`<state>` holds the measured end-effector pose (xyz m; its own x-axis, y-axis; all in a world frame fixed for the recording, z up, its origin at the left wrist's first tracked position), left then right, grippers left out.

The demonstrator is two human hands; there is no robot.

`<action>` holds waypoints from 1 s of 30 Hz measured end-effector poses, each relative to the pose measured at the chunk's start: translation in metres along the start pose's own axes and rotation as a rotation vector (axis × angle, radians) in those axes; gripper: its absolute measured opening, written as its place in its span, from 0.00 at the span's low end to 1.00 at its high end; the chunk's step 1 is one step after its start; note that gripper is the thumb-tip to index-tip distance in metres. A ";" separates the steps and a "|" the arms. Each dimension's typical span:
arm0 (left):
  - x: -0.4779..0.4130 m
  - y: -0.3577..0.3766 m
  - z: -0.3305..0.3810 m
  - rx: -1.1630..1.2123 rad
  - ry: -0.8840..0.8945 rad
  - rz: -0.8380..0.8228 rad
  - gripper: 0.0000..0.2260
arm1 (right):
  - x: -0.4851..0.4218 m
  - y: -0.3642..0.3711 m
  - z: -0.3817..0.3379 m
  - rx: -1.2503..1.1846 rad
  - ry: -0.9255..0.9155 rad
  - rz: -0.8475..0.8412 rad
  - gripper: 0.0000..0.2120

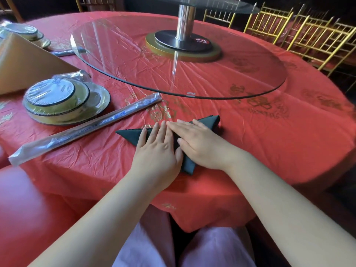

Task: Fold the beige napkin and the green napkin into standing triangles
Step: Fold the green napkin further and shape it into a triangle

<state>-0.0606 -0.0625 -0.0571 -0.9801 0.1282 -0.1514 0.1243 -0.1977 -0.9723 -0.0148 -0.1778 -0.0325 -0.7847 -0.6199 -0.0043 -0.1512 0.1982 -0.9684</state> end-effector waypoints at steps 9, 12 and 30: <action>0.002 -0.007 -0.013 -0.046 -0.102 -0.126 0.33 | 0.008 0.003 0.022 0.078 0.107 -0.129 0.25; 0.003 -0.009 -0.023 -0.057 -0.081 -0.112 0.33 | 0.009 0.005 0.027 0.045 0.142 -0.129 0.25; 0.008 -0.014 -0.031 -0.053 -0.115 -0.115 0.53 | 0.021 -0.013 0.065 0.096 0.381 -0.185 0.54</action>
<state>-0.0652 -0.0282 -0.0506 -0.9992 0.0343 -0.0201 0.0153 -0.1366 -0.9905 0.0095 -0.2426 -0.0363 -0.9180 -0.3105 0.2466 -0.2678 0.0270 -0.9631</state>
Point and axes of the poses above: each hand's wrist, its own x-axis away from the middle knuckle, its own y-axis out of the palm, z = x × y, the point moved 2 cm from there along -x, towards the middle knuckle, and after that the axes turned 4 degrees about y, right-handed, at the moved point
